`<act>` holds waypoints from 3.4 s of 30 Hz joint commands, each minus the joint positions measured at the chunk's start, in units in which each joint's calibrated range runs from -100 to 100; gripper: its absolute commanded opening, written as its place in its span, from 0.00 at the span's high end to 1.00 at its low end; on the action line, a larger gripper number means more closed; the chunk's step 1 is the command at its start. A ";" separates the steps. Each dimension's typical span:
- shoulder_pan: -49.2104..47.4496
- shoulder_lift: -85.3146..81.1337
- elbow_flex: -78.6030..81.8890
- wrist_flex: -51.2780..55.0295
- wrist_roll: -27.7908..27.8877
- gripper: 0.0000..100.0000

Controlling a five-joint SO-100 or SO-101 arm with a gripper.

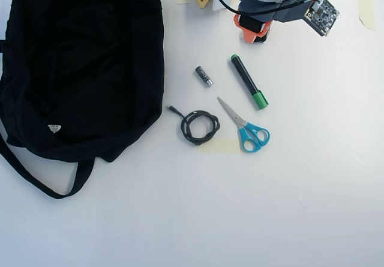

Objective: Put the bike light into the black bag

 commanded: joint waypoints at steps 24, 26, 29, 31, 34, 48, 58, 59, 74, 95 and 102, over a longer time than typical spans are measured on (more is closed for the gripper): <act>-10.08 -1.53 15.25 -8.02 -13.12 0.98; -10.08 -1.53 16.60 -9.74 -13.12 0.98; -10.08 -1.53 18.49 -11.72 -12.81 0.98; -10.08 -2.03 19.83 -13.96 -12.44 0.98; -10.08 -4.27 22.71 -17.23 -9.08 0.98; -7.17 -15.89 36.46 -23.95 -3.05 0.98; -7.39 -28.08 50.56 -27.40 -3.79 0.98; -7.54 -28.75 51.10 -27.40 -3.79 0.98; -15.39 -30.41 51.55 -28.43 -10.76 0.87; -17.56 -29.33 55.77 -33.60 -12.81 0.67; -18.24 -29.33 55.77 -34.11 -12.81 0.67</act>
